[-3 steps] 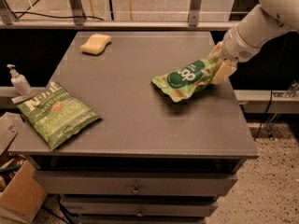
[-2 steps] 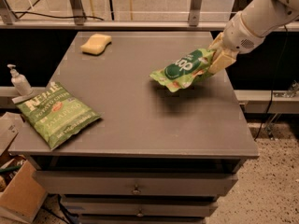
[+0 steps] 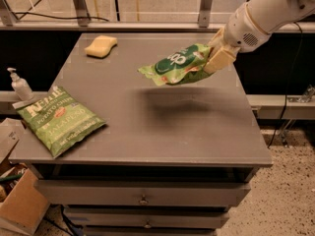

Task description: Move green rice chip bag near green jalapeno chip bag

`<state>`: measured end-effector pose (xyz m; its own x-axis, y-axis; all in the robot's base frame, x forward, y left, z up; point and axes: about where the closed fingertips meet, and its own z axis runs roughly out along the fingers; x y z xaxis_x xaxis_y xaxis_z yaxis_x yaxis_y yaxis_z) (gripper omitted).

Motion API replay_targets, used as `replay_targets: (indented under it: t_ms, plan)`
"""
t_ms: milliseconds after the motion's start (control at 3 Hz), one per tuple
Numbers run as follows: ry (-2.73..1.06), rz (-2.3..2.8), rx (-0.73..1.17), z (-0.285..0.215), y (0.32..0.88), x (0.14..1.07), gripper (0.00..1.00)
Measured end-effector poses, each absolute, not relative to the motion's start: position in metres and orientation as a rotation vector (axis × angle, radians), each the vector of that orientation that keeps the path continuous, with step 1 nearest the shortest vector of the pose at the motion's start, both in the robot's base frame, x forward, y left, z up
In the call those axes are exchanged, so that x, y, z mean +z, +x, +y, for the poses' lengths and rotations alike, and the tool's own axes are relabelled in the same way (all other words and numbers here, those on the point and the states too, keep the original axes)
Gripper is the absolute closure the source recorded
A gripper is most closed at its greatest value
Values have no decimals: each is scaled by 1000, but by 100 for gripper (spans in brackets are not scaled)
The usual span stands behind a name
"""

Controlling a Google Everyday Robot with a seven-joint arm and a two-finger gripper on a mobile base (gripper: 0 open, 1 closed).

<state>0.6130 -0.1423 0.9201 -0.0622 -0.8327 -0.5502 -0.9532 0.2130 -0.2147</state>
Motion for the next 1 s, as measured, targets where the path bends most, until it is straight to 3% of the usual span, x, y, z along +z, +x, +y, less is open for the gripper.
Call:
replay_targets:
  t_ms: [1000]
  plan:
    - [-1713,1753,324,-39,590,864,100]
